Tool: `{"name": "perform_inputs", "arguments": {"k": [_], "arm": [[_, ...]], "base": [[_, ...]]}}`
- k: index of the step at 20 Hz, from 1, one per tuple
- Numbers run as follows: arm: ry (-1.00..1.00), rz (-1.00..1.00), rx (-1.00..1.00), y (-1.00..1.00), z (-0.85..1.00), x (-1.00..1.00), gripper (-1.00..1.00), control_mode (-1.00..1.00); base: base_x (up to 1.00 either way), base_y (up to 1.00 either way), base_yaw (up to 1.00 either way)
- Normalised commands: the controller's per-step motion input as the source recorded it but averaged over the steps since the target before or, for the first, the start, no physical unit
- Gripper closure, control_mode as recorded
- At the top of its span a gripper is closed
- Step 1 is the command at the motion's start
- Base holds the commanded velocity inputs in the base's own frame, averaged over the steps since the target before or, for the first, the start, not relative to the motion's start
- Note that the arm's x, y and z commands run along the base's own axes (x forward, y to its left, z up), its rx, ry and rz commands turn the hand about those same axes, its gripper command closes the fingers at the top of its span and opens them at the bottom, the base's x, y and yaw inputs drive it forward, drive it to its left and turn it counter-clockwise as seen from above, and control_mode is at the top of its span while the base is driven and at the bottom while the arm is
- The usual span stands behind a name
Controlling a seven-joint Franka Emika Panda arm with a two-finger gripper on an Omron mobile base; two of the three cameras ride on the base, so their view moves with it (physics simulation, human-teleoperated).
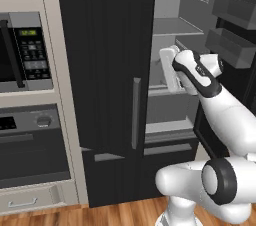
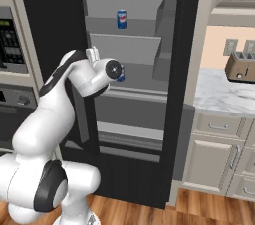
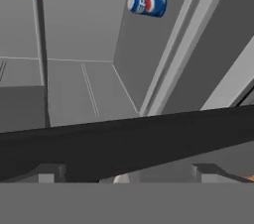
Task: Open the fridge, grab two sodas, and place both sodas inside the bowl with ice on the dining counter.
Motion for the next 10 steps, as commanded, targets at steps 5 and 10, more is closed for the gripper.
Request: {"name": "perform_inputs", "arguments": {"k": [5, 10], "arm": [[-0.01, 0.00, 0.07, 0.00, 0.00, 0.22, -1.00, -1.00], [0.00, 0.00, 0.07, 0.00, 0.00, 0.55, -1.00, -1.00]], "base": [[0.00, 0.00, 0.00], [0.00, 0.00, 0.00]]}}
